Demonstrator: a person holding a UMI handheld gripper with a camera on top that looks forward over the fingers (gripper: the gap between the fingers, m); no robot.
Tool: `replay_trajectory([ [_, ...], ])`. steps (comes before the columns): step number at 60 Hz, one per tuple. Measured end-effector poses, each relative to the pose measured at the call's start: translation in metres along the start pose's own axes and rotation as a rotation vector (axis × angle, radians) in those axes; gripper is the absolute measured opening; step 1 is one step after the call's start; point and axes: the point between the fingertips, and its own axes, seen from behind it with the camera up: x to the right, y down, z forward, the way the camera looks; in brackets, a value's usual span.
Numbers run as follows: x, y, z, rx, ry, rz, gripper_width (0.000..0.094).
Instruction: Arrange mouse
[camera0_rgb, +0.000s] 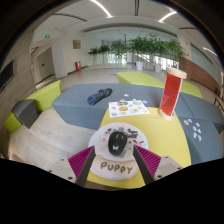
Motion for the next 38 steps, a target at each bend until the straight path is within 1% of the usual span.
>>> replay_trajectory([
  [10,0.005,0.015,-0.067,0.035,0.016,-0.018,0.0827],
  [20,0.025,0.028,-0.109,0.071,0.062,-0.05,0.0831],
  [23,0.034,0.03,-0.117,0.086,0.08,-0.069,0.0833],
  [25,0.036,0.032,-0.119,0.087,0.07,-0.059,0.0828],
  [35,0.067,0.051,-0.113,0.064,0.106,-0.056,0.0826],
  [38,0.069,0.058,-0.109,0.051,0.089,-0.039,0.0825],
])
